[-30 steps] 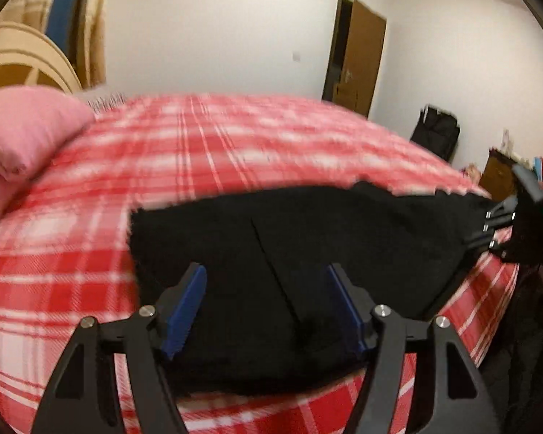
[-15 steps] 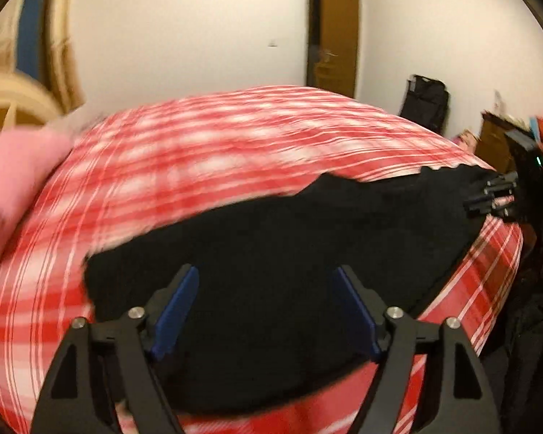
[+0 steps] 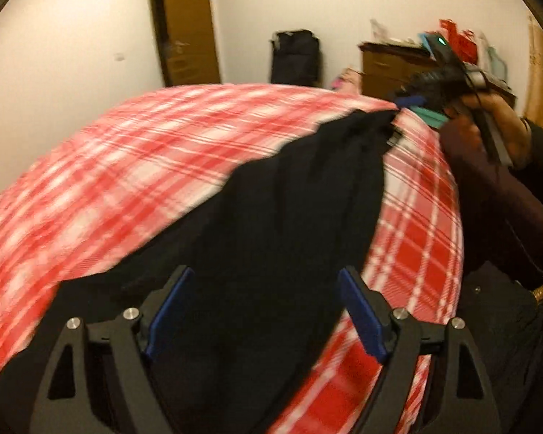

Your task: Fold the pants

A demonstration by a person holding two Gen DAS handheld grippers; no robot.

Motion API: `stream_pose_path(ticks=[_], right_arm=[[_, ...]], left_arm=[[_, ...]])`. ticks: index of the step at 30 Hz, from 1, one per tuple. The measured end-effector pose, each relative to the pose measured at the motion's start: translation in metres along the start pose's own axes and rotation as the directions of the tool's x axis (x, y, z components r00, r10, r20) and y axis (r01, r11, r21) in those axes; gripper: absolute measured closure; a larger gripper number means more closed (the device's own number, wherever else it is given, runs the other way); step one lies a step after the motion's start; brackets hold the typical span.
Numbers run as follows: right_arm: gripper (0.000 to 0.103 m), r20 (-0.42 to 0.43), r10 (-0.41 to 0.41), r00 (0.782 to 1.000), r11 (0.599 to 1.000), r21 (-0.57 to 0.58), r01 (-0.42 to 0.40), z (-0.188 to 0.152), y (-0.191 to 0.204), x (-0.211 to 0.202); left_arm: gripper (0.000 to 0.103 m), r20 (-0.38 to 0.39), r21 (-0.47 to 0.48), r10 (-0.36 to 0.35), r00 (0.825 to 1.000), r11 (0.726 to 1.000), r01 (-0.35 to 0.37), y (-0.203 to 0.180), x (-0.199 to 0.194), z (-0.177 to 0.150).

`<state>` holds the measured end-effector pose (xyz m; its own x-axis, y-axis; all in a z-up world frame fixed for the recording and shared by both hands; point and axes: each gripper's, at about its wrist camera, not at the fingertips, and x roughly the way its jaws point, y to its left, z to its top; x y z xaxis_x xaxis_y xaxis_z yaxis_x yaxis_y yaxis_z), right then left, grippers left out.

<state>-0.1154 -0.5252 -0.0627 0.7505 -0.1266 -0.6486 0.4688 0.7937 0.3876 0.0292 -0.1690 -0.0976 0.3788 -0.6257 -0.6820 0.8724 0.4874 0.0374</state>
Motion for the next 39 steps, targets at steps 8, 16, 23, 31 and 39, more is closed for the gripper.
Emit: stream_pose_path(ticks=[8,16,23,31,39], right_arm=[[0.055,-0.028,0.02,0.999,0.988,0.154,-0.016,-0.002,-0.041,0.026],[0.055,-0.033,0.043,0.999,0.981,0.193,-0.036,0.001,-0.05,0.049],[0.065,-0.038,0.065,0.997,0.983,0.176,-0.057,0.001,-0.049,0.056],[0.093,-0.027,0.085,0.996,0.991,0.106,-0.082,0.007,-0.039,0.061],[0.099,0.022,0.131,0.991,0.991,0.03,-0.131,0.03,-0.025,0.046]], left_arm=[[0.055,-0.113,0.032,0.009,0.994,0.999,-0.006,-0.019,0.039,0.01],[0.048,-0.14,0.061,-0.008,0.99,0.998,0.017,-0.03,0.058,0.021],[0.053,-0.153,0.056,-0.02,0.988,0.998,0.029,-0.03,0.069,0.028],[0.095,-0.161,0.04,-0.032,0.987,0.998,0.039,-0.023,0.068,0.039],[0.101,-0.066,-0.013,-0.126,0.99,0.992,0.125,-0.013,0.035,0.061]])
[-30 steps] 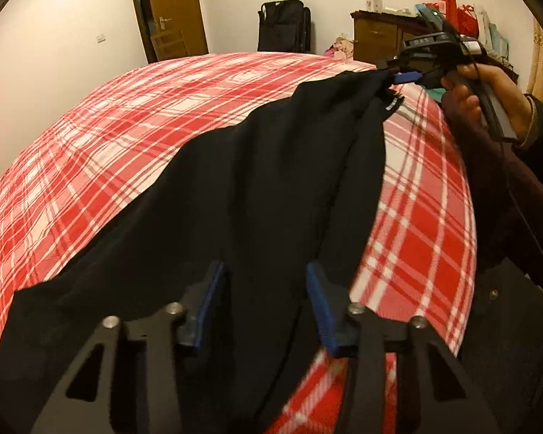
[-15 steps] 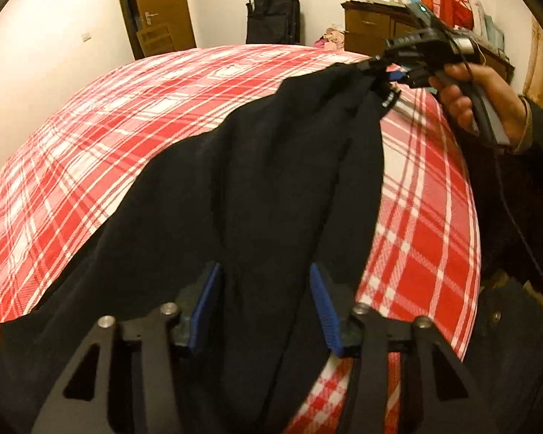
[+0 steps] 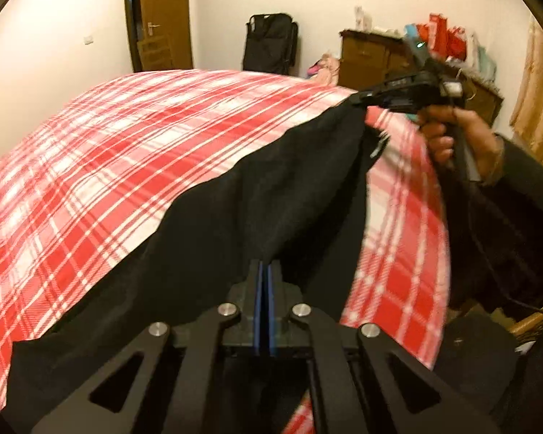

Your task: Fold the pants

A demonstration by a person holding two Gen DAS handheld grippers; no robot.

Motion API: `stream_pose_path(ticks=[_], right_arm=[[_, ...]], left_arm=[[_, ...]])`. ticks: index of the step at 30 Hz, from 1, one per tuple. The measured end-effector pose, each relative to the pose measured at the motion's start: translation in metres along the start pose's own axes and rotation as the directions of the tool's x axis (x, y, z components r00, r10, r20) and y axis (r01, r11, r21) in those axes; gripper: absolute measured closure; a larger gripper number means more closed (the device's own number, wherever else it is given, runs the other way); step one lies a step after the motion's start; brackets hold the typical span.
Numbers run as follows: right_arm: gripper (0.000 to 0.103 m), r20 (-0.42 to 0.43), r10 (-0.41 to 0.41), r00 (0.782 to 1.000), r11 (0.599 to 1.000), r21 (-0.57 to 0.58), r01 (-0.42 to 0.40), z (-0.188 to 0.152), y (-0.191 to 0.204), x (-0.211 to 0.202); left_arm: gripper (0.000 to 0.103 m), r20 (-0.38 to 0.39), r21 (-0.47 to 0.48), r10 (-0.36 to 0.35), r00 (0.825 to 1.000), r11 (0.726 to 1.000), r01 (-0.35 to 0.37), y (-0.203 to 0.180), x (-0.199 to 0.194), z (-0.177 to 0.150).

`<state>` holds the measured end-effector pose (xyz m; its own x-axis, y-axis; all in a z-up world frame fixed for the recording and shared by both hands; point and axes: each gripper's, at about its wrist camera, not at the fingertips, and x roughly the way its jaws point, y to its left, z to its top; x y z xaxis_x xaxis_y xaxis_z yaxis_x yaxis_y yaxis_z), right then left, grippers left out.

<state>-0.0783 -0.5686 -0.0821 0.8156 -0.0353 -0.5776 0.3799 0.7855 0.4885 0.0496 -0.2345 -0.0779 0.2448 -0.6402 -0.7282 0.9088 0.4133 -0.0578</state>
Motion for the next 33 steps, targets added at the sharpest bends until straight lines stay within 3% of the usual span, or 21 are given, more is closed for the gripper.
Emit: stream_pose_path(ticks=[3,6,12,17,20,25,30,33], right_arm=[[0.099,0.043,0.043,0.998,0.999,-0.013,-0.042,0.009,0.005,-0.016],[0.099,0.059,0.052,0.997,0.998,-0.021,-0.051,0.005,0.002,-0.033],[0.099,-0.1,-0.028,0.995,0.999,0.021,0.03,-0.026,-0.035,-0.009],[0.089,-0.078,-0.008,0.997,0.997,0.082,0.014,-0.028,-0.052,-0.013],[0.081,-0.072,-0.039,0.997,0.994,0.096,0.046,-0.025,-0.058,-0.014],[0.073,-0.065,-0.024,0.998,0.975,0.218,0.038,-0.026,-0.086,-0.024],[0.073,0.004,-0.158,0.987,0.964,0.215,0.153,-0.001,-0.097,-0.048],[0.072,0.036,-0.162,0.986,0.971,0.186,0.153,0.025,-0.097,-0.051]], left_arm=[[0.101,0.034,-0.052,-0.081,0.996,0.995,0.082,0.004,-0.01,0.0],[0.101,0.039,-0.045,-0.134,0.99,0.99,0.136,-0.001,-0.012,-0.008],[0.101,-0.05,0.004,-0.112,0.993,0.994,0.112,-0.017,0.02,-0.029],[0.096,-0.069,0.035,-0.071,0.995,0.997,0.074,-0.026,0.031,-0.034],[0.093,-0.059,0.022,-0.068,0.996,0.997,0.069,-0.025,0.031,-0.033],[0.091,-0.045,0.009,-0.074,0.996,0.997,0.075,-0.022,0.032,-0.037],[0.088,-0.041,0.021,-0.073,0.996,0.997,0.074,-0.023,0.026,-0.038],[0.078,-0.014,0.04,-0.067,0.998,0.997,0.067,-0.027,0.019,-0.035]])
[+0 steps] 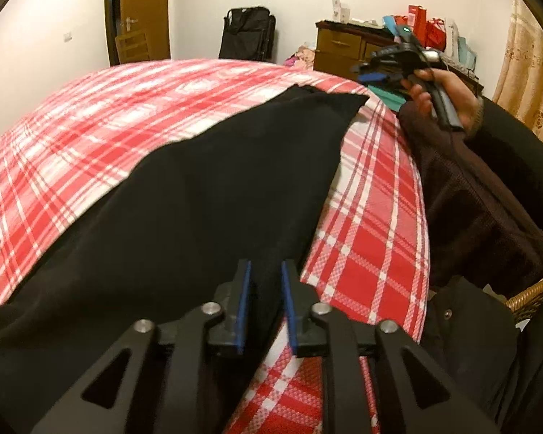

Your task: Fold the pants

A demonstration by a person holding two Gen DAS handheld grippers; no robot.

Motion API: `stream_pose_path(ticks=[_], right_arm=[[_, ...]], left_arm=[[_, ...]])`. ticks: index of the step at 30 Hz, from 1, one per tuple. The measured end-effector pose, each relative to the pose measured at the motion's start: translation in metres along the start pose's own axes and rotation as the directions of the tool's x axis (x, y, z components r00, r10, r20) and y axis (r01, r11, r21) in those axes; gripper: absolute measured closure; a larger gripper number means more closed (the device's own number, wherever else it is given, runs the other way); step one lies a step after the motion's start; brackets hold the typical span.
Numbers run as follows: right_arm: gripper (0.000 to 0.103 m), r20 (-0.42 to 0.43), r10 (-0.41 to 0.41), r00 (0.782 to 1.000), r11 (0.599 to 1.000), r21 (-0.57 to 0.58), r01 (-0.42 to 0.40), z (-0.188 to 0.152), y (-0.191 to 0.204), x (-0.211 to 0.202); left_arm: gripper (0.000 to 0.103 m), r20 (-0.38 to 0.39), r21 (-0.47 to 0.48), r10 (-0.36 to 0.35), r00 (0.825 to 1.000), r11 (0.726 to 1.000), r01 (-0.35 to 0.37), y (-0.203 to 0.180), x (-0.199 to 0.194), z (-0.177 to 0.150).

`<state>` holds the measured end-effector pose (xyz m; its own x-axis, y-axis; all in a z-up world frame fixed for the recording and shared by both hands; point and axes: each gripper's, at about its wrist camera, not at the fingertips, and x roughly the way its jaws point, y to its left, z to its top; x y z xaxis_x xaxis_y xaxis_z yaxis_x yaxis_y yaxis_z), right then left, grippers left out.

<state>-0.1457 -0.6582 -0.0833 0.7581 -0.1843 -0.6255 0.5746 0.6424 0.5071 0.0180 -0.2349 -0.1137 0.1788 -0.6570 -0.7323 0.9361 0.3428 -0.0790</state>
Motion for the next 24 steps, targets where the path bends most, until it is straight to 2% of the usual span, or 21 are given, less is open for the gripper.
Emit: stream_pose_path(ticks=[2,3,5,7,9,10,11,13,18,20,22,23,24], right_arm=[[0.072,-0.067,0.002,0.998,0.994,-0.108,-0.01,0.008,0.02,0.018],[0.073,-0.137,-0.009,0.991,0.986,-0.167,-0.014,0.008,0.033,0.036],[0.073,-0.201,-0.014,0.98,0.973,-0.229,-0.033,0.003,0.046,0.059],[0.073,-0.224,-0.045,0.974,0.961,-0.275,-0.019,-0.004,0.054,0.076],[0.073,-0.259,-0.039,0.965,0.95,-0.309,-0.045,-0.01,0.061,0.092],[0.078,-0.257,-0.056,0.965,0.941,-0.335,-0.035,-0.013,0.067,0.097],[0.089,-0.242,-0.08,0.967,0.926,-0.378,-0.017,-0.016,0.074,0.099],[0.095,-0.204,-0.102,0.974,0.906,-0.423,0.006,-0.013,0.08,0.098],[0.099,-0.084,-0.092,0.992,0.9,-0.434,0.047,0.007,0.089,0.083],[0.099,-0.101,-0.113,0.988,0.906,-0.418,0.061,0.013,0.086,0.094],[0.098,-0.17,-0.144,0.975,0.918,-0.39,0.067,0.012,0.077,0.114],[0.098,-0.181,-0.142,0.973,0.919,-0.389,0.062,0.009,0.072,0.119],[0.096,-0.151,-0.132,0.98,0.92,-0.386,0.065,0.009,0.069,0.114]], left_arm=[[0.073,0.018,0.0,-0.005,1.0,1.0,0.005,-0.001,-0.003,0.002],[0.069,0.03,-0.001,-0.011,0.999,1.0,0.011,-0.002,-0.006,0.003],[0.063,0.041,0.001,-0.004,0.999,1.0,0.004,-0.002,-0.007,0.004],[0.062,0.038,-0.002,0.006,0.999,1.0,-0.006,0.0,-0.006,0.005],[0.06,0.028,-0.004,0.018,0.999,1.0,-0.018,0.002,-0.002,0.004],[0.059,0.02,-0.009,0.028,0.999,1.0,-0.027,0.005,0.001,0.003],[0.059,0.015,-0.016,0.03,0.999,0.999,-0.03,0.007,0.002,0.002],[0.059,0.013,-0.034,0.023,1.0,0.999,-0.023,0.013,0.003,0.0],[0.059,0.016,-0.047,0.016,1.0,0.999,-0.015,0.015,0.007,0.001],[0.056,0.011,-0.052,0.02,1.0,0.998,-0.02,0.017,0.011,-0.001],[0.055,0.016,-0.055,0.025,1.0,0.998,-0.024,0.018,0.013,-0.002],[0.055,0.018,-0.064,0.023,1.0,0.998,-0.021,0.018,0.011,-0.002],[0.055,0.017,-0.071,0.024,1.0,0.997,-0.023,0.019,0.009,-0.001]])
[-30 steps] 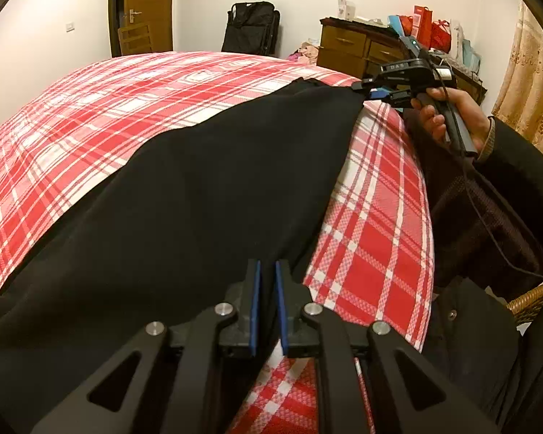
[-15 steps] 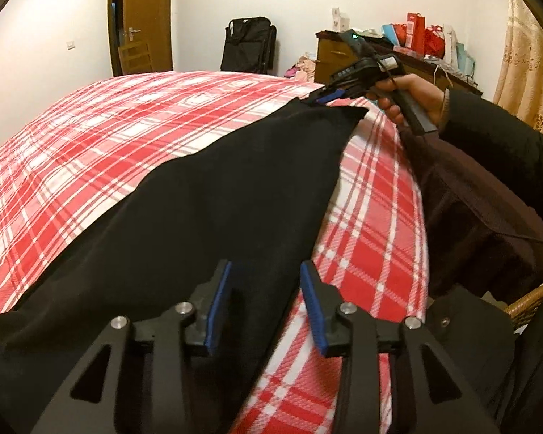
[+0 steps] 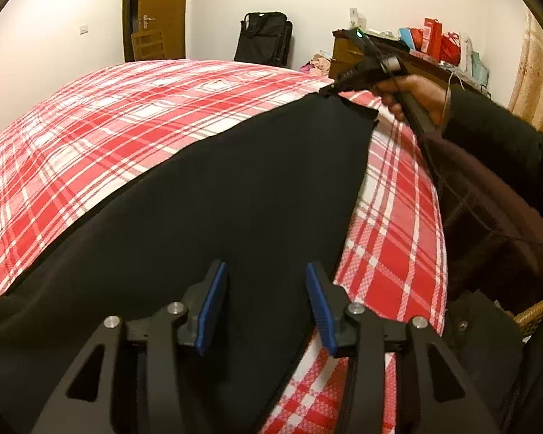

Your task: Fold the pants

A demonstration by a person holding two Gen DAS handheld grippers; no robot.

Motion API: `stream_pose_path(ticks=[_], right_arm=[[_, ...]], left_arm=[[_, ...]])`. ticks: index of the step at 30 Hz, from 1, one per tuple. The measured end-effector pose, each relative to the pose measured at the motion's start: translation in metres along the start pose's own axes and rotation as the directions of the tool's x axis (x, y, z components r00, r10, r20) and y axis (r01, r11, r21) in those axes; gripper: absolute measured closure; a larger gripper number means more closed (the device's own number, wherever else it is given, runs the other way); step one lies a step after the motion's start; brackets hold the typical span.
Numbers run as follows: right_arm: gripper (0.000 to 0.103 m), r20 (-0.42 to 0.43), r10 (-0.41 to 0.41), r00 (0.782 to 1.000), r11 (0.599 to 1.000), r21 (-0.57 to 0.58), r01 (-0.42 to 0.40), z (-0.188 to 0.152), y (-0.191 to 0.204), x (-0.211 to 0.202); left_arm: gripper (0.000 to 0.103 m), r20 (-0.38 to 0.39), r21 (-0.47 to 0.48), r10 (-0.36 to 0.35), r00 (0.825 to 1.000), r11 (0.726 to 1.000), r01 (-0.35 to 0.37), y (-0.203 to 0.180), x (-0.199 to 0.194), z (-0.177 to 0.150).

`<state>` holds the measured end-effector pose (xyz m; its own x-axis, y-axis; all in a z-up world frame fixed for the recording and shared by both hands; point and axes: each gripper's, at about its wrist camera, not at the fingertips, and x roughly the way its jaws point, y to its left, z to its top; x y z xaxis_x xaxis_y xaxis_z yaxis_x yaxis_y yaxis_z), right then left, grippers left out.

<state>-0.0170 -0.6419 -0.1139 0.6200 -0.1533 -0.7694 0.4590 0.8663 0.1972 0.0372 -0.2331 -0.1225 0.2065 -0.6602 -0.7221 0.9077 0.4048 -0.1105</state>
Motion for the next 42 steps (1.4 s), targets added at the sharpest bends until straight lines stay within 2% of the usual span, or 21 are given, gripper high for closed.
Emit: stream_pose_path(ticks=[2,4,5,6,9,10,13,16,18,21,25,27,29,31,33,34,38,42], right_arm=[[0.088,0.016,-0.039,0.999,0.998,0.042,0.038,-0.003,-0.009,-0.01],[0.076,0.029,-0.021,0.999,0.996,0.089,0.018,-0.012,-0.018,-0.024],[0.073,0.031,-0.007,0.999,0.995,0.098,0.004,-0.018,-0.019,-0.032],[0.073,0.022,0.007,1.0,0.996,0.094,-0.009,-0.027,-0.018,-0.039],[0.073,-0.036,0.04,0.999,0.996,0.082,-0.037,-0.049,-0.013,-0.045],[0.073,-0.059,0.052,0.997,0.995,0.084,-0.047,-0.057,-0.012,-0.042],[0.074,-0.046,0.045,0.998,0.997,0.065,-0.042,-0.068,-0.008,-0.041],[0.076,-0.052,0.045,0.998,0.996,0.083,-0.041,-0.066,-0.009,-0.042],[0.076,-0.05,0.055,0.997,0.995,0.088,-0.051,-0.065,-0.009,-0.045],[0.076,-0.038,0.108,0.993,0.98,0.174,-0.1,-0.066,-0.021,-0.044],[0.076,-0.038,0.103,0.994,0.984,0.152,-0.096,-0.072,-0.017,-0.048],[0.076,-0.027,0.143,0.989,0.977,0.165,-0.137,-0.073,-0.015,-0.051],[0.076,-0.034,0.149,0.988,0.977,0.158,-0.142,-0.073,-0.012,-0.05],[0.08,-0.049,0.145,0.988,0.978,0.161,-0.135,-0.073,-0.011,-0.043],[0.084,-0.043,0.164,0.985,0.971,0.183,-0.154,-0.072,-0.016,-0.04],[0.087,-0.037,0.177,0.983,0.966,0.199,-0.166,-0.071,-0.018,-0.04],[0.088,-0.029,0.174,0.984,0.969,0.183,-0.166,-0.072,-0.018,-0.044],[0.089,-0.002,0.2,0.98,0.95,0.244,-0.194,-0.071,-0.029,-0.037]], left_arm=[[0.055,0.017,-0.002,0.012,1.0,1.0,-0.012,0.001,-0.01,0.0],[0.044,0.033,0.004,0.04,0.999,0.999,-0.04,0.003,-0.02,-0.001],[0.041,0.044,0.007,0.063,0.997,0.998,-0.064,0.005,-0.025,-0.003],[0.038,0.053,0.007,0.094,0.994,0.995,-0.095,0.007,-0.032,-0.007],[0.036,0.049,-0.015,0.15,0.987,0.989,-0.149,0.018,-0.041,-0.019],[0.033,0.034,-0.034,0.184,0.982,0.982,-0.183,0.026,-0.043,-0.027],[0.03,-0.054,-0.096,0.267,0.962,0.958,-0.272,0.046,-0.037,-0.044],[0.03,-0.047,-0.222,0.233,0.971,0.946,-0.237,0.068,-0.048,-0.054],[0.03,-0.029,-0.264,0.242,0.97,0.934,-0.241,0.074,-0.058,-0.057],[0.025,0.015,-0.325,0.22,0.975,0.923,-0.204,0.08,-0.071,-0.065],[0.025,-0.031,-0.316,0.27,0.962,0.911,-0.266,0.08,-0.063,-0.072],[0.025,-0.023,-0.328,0.284,0.958,0.903,-0.276,0.086,-0.065,-0.068],[0.025,-0.007,-0.36,0.313,0.95,0.885,-0.295,0.094,-0.068,-0.063],[0.025,-0.031,-0.401,0.362,0.932,0.85,-0.343,0.11,-0.067,-0.057],[0.025,-0.044,-0.439,0.354,0.934,0.833,-0.337,0.12,-0.066,-0.057],[0.025,-0.029,-0.456,0.334,0.942,0.834,-0.31,0.123,-0.067,-0.056],[0.025,-0.009,-0.429,0.319,0.948,0.855,-0.292,0.112,-0.069,-0.055],[0.025,-0.014,-0.416,0.297,0.955,0.866,-0.276,0.107,-0.064,-0.052]])
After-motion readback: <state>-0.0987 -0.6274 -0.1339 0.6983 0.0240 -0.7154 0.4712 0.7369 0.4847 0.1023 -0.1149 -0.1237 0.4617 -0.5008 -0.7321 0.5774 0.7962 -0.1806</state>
